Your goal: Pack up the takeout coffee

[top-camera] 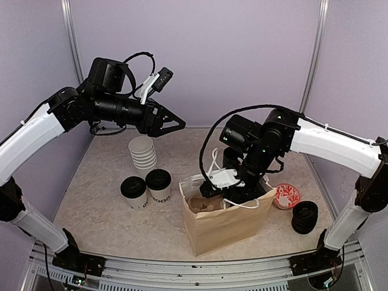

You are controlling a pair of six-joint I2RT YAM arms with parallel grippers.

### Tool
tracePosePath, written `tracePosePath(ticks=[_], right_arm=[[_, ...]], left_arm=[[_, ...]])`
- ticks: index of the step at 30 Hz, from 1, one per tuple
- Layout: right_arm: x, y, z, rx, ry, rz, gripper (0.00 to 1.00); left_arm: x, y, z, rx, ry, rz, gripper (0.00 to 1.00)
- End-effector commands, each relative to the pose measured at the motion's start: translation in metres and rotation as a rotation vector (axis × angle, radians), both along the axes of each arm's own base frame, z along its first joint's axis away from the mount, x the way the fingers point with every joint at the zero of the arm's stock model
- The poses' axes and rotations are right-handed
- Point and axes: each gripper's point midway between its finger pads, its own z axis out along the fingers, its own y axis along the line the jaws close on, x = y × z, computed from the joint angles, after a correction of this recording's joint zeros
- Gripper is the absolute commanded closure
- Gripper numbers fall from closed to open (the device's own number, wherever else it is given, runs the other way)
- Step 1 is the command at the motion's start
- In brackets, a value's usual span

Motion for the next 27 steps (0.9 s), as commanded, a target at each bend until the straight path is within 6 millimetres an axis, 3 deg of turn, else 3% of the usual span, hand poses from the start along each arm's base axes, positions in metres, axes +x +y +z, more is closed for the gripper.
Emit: tracePosePath(ticks=[1, 10, 15, 20, 27], right_arm=[[0.000, -0.008, -0.025, -0.109, -0.010, -0.023, 0.76], [-0.007, -0.008, -0.066, -0.210, 0.027, -0.009, 0.77], [-0.009, -0.008, -0.077, -0.231, 0.046, -0.003, 0.76], [-0.010, -0.005, -0.069, -0.220, 0.040, 0.005, 0.68], [-0.012, 0.000, -0.030, -0.156, 0.024, 0.032, 0.50]], left_arm=[[0.008, 0.011, 0.016, -0.052, -0.066, 0.030, 0.30], [0.008, 0.025, 0.003, -0.039, -0.067, 0.032, 0.30], [0.007, 0.031, -0.007, -0.040, -0.059, 0.027, 0.30], [0.008, 0.033, -0.011, -0.032, -0.061, 0.023, 0.30], [0.007, 0.031, -0.016, -0.025, -0.052, 0.005, 0.30]])
